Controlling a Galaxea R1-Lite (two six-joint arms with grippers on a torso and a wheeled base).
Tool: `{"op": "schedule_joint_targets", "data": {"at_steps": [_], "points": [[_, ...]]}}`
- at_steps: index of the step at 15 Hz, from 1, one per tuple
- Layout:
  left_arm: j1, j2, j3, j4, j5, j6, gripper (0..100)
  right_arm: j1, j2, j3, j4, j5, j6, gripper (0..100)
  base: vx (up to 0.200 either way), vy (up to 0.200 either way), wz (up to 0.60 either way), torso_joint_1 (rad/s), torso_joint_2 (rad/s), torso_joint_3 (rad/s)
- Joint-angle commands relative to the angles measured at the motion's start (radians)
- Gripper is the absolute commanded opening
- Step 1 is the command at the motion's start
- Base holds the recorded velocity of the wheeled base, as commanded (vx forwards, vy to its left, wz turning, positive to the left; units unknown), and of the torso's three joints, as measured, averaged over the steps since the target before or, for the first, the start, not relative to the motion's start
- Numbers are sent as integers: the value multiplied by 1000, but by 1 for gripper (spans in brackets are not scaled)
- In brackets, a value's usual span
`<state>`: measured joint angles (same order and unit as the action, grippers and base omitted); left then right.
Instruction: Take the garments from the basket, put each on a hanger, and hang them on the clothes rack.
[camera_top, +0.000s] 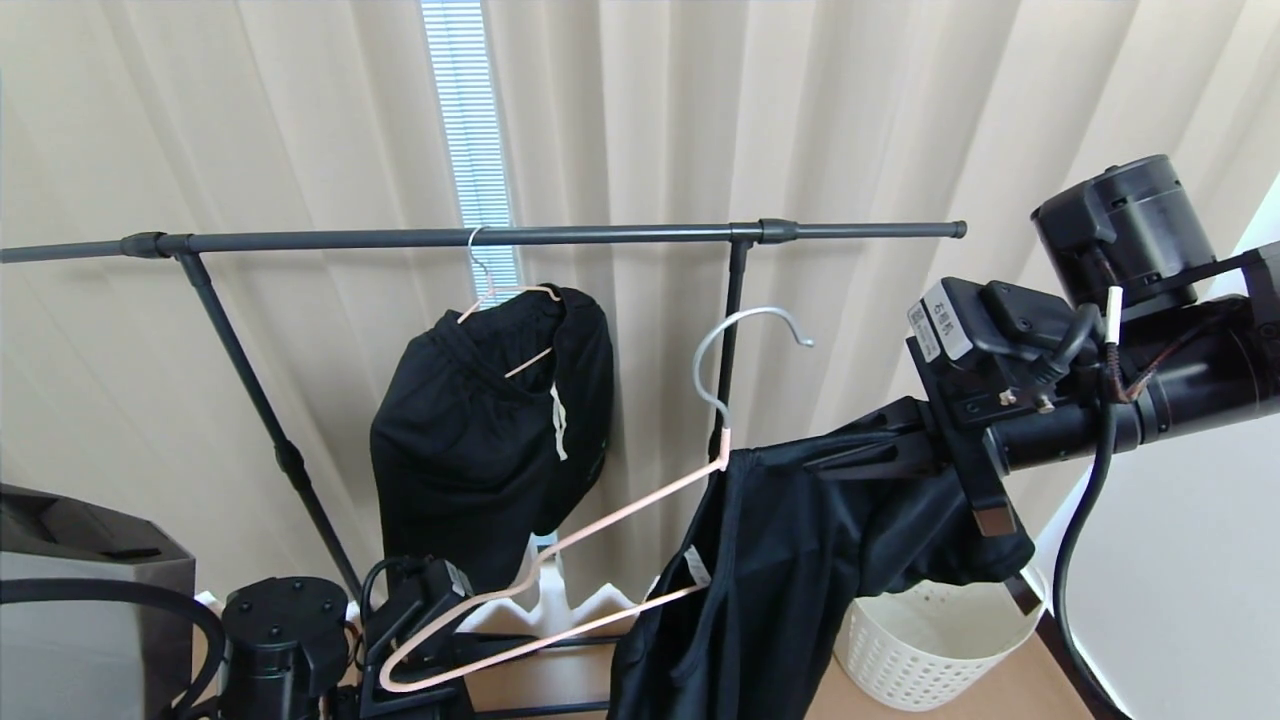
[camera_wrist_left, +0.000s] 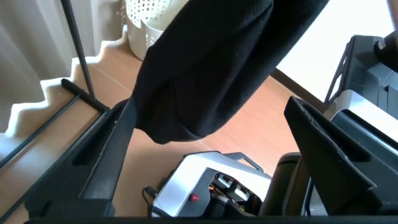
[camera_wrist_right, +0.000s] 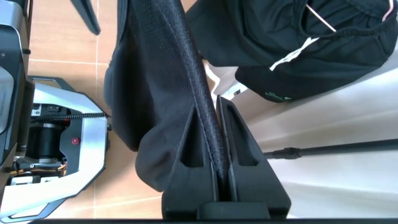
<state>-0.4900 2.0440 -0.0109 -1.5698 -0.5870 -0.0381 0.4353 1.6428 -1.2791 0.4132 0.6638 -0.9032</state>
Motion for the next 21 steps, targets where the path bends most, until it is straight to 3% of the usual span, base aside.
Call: {"op": "schedule_joint_targets", "data": {"at_steps": [1,8,12,21], "points": [[-10,7,-3,-1,0,-2,100,5,14,0,1,0,0,0,0,0,0,0,0,0],[-10,11,-23,-1,-2,-100,100,6,-29,30,4,63,-2,0,0,0,0,0,0,0],[-71,18,-55,-1,-10,-108,100,5,-23,29,1,63,-2,0,0,0,0,0,0,0],[-96,74,-156,-1,-14,-123,100,3,-8,23,-1,63,0,0,0,0,0,0,0,0]]}}
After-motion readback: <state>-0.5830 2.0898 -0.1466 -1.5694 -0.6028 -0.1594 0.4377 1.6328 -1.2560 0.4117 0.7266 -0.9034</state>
